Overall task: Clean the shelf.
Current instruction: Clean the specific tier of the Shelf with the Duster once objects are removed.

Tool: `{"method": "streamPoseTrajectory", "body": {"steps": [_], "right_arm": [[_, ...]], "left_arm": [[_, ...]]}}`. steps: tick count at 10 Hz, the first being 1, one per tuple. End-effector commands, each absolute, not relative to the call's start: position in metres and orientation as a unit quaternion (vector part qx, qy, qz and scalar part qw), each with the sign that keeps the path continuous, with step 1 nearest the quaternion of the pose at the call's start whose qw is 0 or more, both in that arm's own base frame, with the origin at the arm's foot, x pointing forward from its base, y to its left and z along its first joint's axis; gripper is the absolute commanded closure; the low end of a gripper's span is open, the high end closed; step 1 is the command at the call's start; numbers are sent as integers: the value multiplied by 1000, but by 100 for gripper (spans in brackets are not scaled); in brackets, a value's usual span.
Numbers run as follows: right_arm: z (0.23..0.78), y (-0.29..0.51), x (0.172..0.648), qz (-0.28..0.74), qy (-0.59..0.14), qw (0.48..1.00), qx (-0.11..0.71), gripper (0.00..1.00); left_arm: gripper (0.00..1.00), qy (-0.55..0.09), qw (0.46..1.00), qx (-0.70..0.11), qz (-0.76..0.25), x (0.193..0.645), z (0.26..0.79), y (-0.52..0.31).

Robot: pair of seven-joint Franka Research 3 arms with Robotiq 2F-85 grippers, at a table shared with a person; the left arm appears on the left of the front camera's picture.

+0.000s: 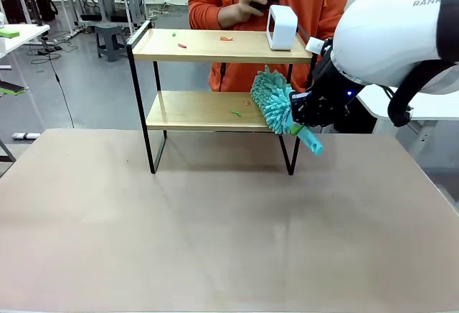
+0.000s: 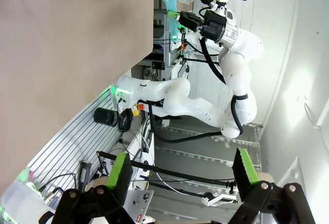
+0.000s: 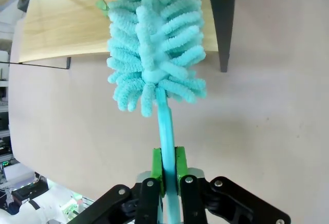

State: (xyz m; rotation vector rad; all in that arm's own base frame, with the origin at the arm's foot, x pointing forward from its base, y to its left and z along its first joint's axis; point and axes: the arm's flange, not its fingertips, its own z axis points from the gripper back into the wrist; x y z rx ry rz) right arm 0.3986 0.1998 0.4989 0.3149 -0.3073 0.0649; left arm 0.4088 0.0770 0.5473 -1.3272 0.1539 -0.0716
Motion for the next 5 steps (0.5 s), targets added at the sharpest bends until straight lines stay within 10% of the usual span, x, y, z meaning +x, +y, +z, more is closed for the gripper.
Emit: {"method": "streamPoseTrajectory", "body": {"steps": [1, 5], "right_arm": [[497, 204, 404, 32, -129, 974, 181, 88], [491, 203, 408, 61, -79, 965, 241, 88]], "left_arm": [[0, 67, 779, -622, -36, 407, 551, 76], [0, 67, 779, -622, -36, 407, 551, 76]]}}
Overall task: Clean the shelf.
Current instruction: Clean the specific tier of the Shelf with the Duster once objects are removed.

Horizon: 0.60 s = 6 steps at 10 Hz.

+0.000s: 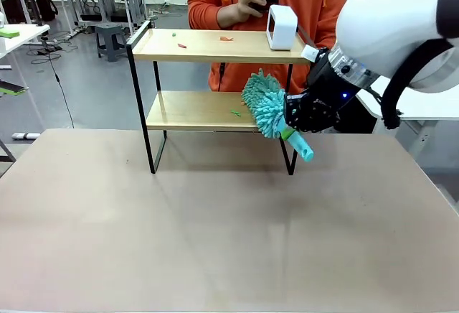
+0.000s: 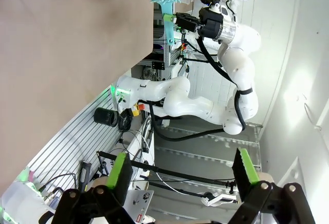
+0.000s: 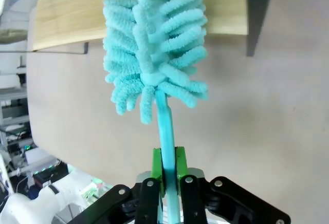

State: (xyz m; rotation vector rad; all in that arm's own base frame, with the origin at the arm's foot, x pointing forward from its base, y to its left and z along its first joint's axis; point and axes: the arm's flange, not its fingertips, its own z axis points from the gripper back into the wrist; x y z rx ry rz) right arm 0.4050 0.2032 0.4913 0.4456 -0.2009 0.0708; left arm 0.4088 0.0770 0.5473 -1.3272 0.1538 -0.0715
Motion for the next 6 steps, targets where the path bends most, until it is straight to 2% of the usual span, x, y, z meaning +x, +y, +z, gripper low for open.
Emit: {"method": "streamPoseTrajectory", "body": {"steps": [1, 3, 6], "right_arm": [[489, 205, 408, 78, -64, 965, 243, 88], [486, 207, 401, 124, -30, 960, 248, 88], [491, 195, 376, 234, 50, 924, 297, 88]], "left_arm": [[0, 67, 779, -622, -36, 407, 551, 76], [0, 67, 779, -622, -36, 407, 551, 76], [0, 67, 779, -622, -36, 407, 551, 76]]}}
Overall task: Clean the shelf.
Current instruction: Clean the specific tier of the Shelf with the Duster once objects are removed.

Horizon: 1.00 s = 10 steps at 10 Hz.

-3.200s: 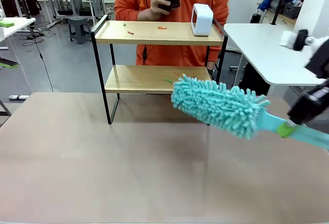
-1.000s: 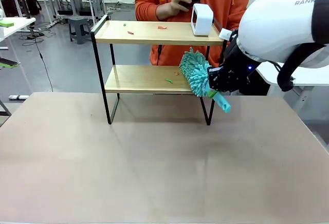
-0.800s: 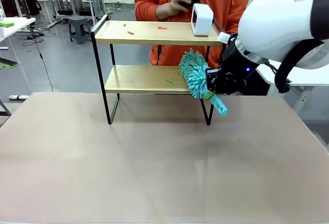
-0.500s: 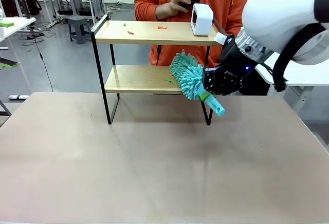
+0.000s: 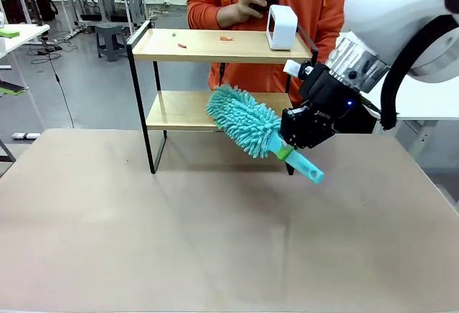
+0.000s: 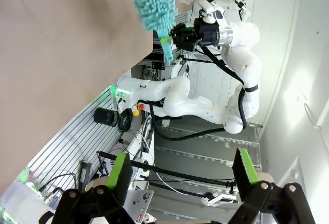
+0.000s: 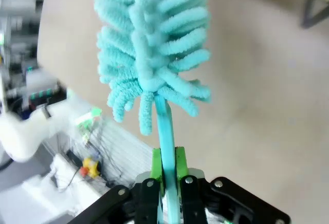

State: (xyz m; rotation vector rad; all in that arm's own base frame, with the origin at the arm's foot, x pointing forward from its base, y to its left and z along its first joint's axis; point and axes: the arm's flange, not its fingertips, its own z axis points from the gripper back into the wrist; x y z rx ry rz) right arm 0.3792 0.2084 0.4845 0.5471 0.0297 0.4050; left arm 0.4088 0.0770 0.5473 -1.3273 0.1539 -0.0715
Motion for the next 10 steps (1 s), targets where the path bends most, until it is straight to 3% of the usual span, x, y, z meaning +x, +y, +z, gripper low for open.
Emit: {"method": "streamPoseTrajectory", "body": {"steps": [1, 2, 7, 9, 10], "right_arm": [[495, 184, 364, 269, 72, 911, 304, 88], [500, 167, 346, 341, 123, 883, 298, 88], [529, 88, 323, 381, 103, 844, 362, 88], [552, 19, 285, 460, 123, 807, 349, 88], [568, -31, 259, 453, 85, 806, 371, 88]], "left_arm": [[0, 67, 779, -622, -36, 407, 551, 76], [0, 67, 779, -622, -36, 407, 551, 76], [0, 67, 779, -622, -36, 407, 551, 76], [0, 67, 779, -622, -36, 407, 551, 76], [0, 67, 779, -622, -36, 407, 551, 76]]}}
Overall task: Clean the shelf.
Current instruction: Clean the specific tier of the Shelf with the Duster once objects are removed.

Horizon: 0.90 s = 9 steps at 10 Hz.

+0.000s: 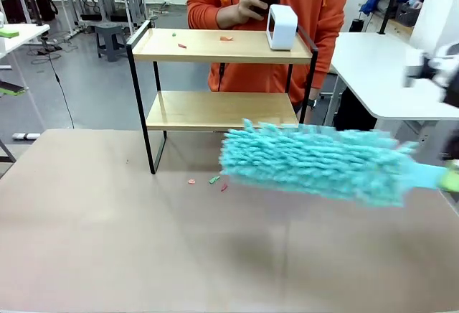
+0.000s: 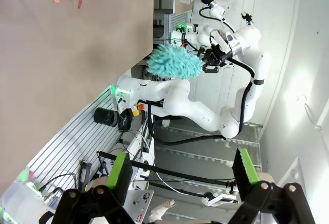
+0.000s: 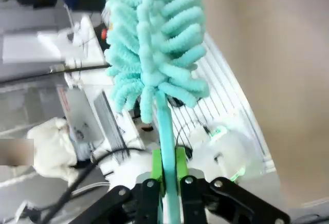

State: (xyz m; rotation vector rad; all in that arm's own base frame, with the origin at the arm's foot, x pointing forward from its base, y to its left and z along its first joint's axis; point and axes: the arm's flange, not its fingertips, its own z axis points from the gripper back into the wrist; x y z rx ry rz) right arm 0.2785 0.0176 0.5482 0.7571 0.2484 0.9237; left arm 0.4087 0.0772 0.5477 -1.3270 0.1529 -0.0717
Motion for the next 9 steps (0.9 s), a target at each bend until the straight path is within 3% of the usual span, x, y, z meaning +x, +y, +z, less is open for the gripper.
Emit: {"method": "streamPoseTrajectory", "body": {"steps": [1, 4, 6, 8, 9], "right_arm": [[579, -86, 232, 402, 30, 831, 385, 88], [574, -160, 182, 214, -100, 887, 396, 88], [553, -156, 198, 48, -155, 910, 382, 88], [543, -114, 236, -4, -149, 930, 335, 88], [554, -187, 190, 60, -150, 910, 382, 88]], "left_arm": [[0, 67, 779, -622, -36, 407, 551, 76], [0, 67, 779, -622, -36, 407, 551, 76], [0, 67, 779, -622, -36, 407, 551, 76], [0, 67, 779, -622, -36, 407, 551, 76], [0, 67, 779, -622, -36, 407, 551, 76]]}}
